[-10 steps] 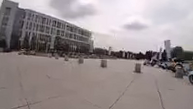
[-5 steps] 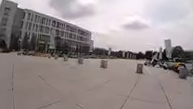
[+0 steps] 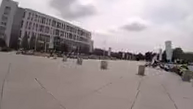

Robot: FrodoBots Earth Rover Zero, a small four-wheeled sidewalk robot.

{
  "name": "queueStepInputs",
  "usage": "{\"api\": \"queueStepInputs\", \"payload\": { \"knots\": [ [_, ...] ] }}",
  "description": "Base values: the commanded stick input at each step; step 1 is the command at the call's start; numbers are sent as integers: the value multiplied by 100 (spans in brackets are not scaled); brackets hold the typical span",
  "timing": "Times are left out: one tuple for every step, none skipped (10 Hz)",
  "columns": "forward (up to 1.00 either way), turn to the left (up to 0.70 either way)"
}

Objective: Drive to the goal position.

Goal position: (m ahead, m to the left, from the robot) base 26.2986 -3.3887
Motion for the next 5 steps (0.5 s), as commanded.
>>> {"api": "queueStepInputs", "payload": {
  "knots": [
    [45, -27],
    [45, -27],
    [45, -27],
    [45, -27],
    [45, -27]
  ]
}}
